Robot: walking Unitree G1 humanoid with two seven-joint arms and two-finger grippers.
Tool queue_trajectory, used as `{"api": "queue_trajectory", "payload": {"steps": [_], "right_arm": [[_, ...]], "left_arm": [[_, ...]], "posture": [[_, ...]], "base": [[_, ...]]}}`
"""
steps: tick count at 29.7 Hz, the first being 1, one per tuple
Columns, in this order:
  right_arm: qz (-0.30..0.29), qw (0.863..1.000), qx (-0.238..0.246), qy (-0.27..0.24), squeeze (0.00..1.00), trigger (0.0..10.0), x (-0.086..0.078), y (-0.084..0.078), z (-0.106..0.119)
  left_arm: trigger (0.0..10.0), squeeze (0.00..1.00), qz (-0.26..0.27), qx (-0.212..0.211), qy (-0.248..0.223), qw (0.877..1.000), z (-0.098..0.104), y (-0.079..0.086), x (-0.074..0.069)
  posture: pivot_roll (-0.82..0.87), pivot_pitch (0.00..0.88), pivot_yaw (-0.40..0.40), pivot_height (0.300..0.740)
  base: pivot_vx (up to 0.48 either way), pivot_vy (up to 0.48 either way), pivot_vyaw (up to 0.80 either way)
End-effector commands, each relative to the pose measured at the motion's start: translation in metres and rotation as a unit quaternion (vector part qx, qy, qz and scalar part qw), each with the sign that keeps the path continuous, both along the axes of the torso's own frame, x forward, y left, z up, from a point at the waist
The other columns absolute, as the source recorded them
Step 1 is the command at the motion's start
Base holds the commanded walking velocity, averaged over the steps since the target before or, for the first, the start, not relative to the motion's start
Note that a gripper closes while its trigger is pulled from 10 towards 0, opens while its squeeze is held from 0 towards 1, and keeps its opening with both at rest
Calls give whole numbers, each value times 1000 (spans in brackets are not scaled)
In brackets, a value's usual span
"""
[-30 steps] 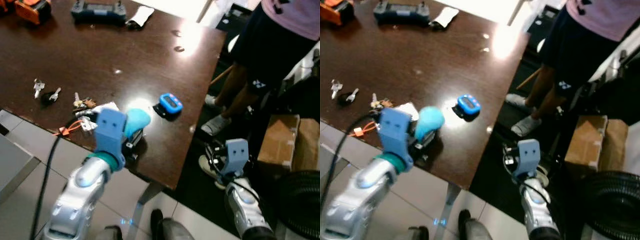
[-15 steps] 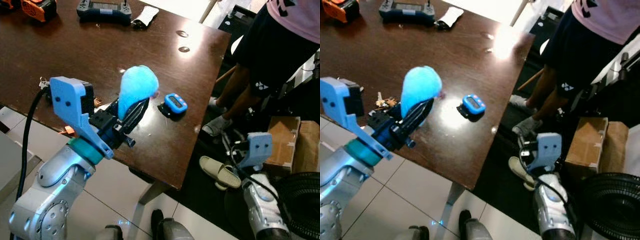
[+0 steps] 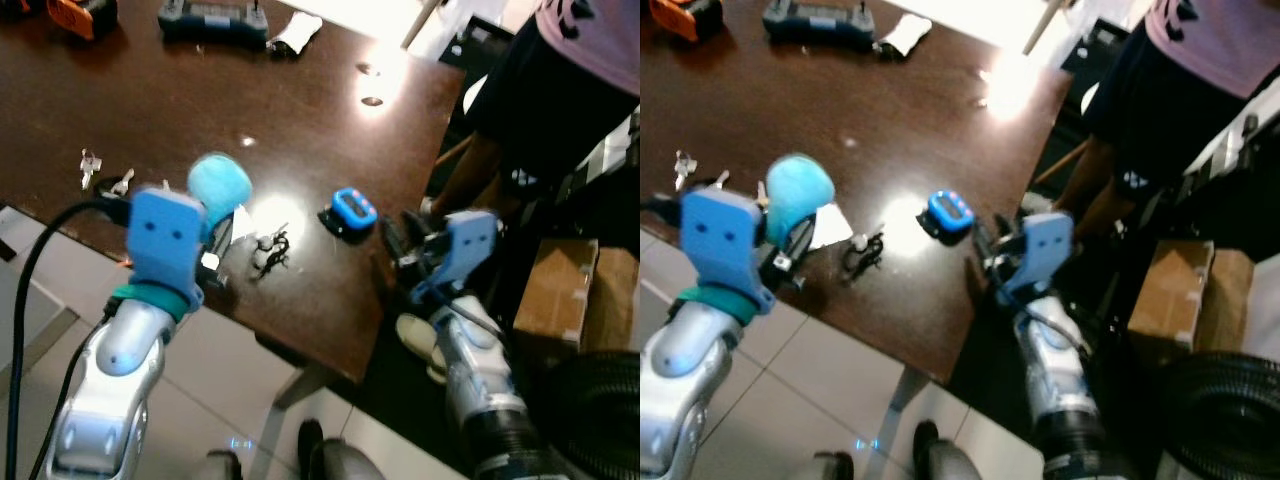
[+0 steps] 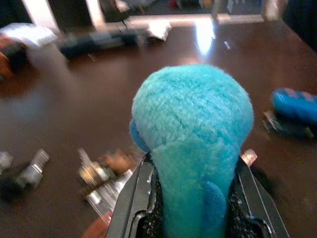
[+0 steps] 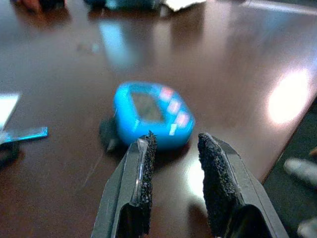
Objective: Hang keys on a hook
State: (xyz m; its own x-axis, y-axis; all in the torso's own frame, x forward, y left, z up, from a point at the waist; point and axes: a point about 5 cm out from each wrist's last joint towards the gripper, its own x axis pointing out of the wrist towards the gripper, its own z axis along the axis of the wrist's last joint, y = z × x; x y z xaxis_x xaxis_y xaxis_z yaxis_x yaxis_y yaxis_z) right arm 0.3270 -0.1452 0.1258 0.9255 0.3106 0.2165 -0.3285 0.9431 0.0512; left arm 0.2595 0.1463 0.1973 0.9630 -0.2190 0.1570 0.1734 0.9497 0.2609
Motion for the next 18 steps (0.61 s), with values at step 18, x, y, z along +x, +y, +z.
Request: {"api": "queue_trajectory", "payload": {"steps": [18], "right_arm": [[-40,998,-26,38,0,10000,-1,-26,-18]], "left_arm": [[10000,0,-63,-43,-49,996,19,-25,9]], "posture": [[20,111,-76,740]], "base": [[0,0,0]]}}
